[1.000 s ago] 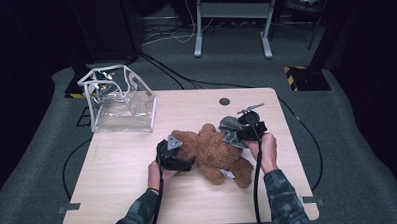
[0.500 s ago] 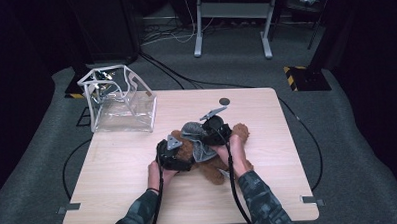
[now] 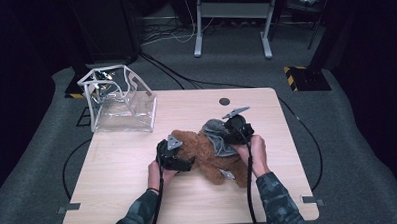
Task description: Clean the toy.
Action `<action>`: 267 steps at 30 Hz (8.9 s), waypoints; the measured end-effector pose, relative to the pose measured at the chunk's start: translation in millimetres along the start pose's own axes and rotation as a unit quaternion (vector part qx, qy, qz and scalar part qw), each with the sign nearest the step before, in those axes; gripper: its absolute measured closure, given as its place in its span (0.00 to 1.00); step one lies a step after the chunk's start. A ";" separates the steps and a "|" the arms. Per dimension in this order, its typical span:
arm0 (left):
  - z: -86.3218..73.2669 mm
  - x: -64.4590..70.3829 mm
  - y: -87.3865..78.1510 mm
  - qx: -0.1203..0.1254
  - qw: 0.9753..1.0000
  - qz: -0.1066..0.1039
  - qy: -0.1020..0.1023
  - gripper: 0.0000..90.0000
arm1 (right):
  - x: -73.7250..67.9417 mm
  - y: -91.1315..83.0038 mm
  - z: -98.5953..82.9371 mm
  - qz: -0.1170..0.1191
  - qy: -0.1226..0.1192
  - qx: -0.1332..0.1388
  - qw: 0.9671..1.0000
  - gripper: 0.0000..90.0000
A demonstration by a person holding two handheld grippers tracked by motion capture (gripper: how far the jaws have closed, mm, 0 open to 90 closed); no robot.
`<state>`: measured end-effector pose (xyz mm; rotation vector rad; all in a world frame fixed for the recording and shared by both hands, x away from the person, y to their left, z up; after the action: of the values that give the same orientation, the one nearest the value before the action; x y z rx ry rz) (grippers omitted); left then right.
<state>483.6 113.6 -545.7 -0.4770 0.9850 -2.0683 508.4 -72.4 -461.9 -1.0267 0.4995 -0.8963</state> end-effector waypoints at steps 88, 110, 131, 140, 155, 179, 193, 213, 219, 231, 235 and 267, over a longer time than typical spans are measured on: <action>-2.1 -0.5 1.8 -0.003 1.000 -0.014 -0.017 0.04 | 15.7 -9.6 -41.0 -0.028 0.024 0.021 0.999 0.83; -2.6 -2.5 3.0 -0.006 1.000 -0.016 -0.025 0.04 | -83.3 12.6 -10.4 0.001 -0.077 0.046 0.996 0.83; 0.3 -2.3 1.8 -0.005 0.999 -0.023 -0.022 0.04 | 1.3 -13.4 -78.2 -0.016 0.031 0.047 0.998 0.83; 2.6 -4.2 1.9 -0.021 0.999 -0.028 -0.029 0.04 | 2.6 -29.5 -71.4 -0.008 0.042 0.077 0.996 0.83; 4.2 -5.0 2.5 -0.033 0.999 -0.030 -0.021 0.04 | -60.3 4.6 -30.7 0.018 -0.038 0.053 0.998 0.83; 2.9 -5.1 2.3 -0.027 0.998 -0.037 -0.031 0.04 | -21.9 -5.4 -85.3 0.048 0.023 0.045 0.998 0.83; 3.1 -5.4 2.8 -0.025 0.998 -0.038 -0.034 0.04 | -67.4 -2.1 -7.0 0.019 -0.046 0.058 0.997 0.82; 3.7 -4.3 3.7 -0.024 0.998 -0.038 -0.032 0.04 | -22.2 -3.0 -60.3 0.020 0.007 0.024 0.999 0.83; 3.6 -4.2 3.8 -0.024 0.998 -0.039 -0.033 0.04 | -9.0 -0.5 -83.7 0.018 0.024 0.012 0.999 0.83; 2.9 -5.4 3.9 -0.024 0.998 -0.044 -0.038 0.04 | -46.3 -29.1 -27.5 0.037 -0.029 0.077 0.996 0.82; 2.6 -5.5 3.9 -0.025 0.998 -0.044 -0.037 0.04 | -67.7 -5.6 -11.6 0.029 -0.055 0.048 0.997 0.82; 10.3 -4.5 -16.3 -0.032 0.998 -0.042 -0.018 0.00 | -7.5 -20.8 -91.9 0.050 0.035 0.032 0.998 0.83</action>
<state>484.7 118.6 -526.6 -0.5961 1.0276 -2.1007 429.2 -118.2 -485.5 -0.9074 0.5736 -0.8566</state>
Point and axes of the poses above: each handheld gripper's, and its own axes: y roughly forward along the jaws, z roughly out of its top, x roughly to its right, the point moved 8 cm from there along y, roughly forward along the jaws, and after that the axes turned 13 degrees about -x, right-handed, at the moved point
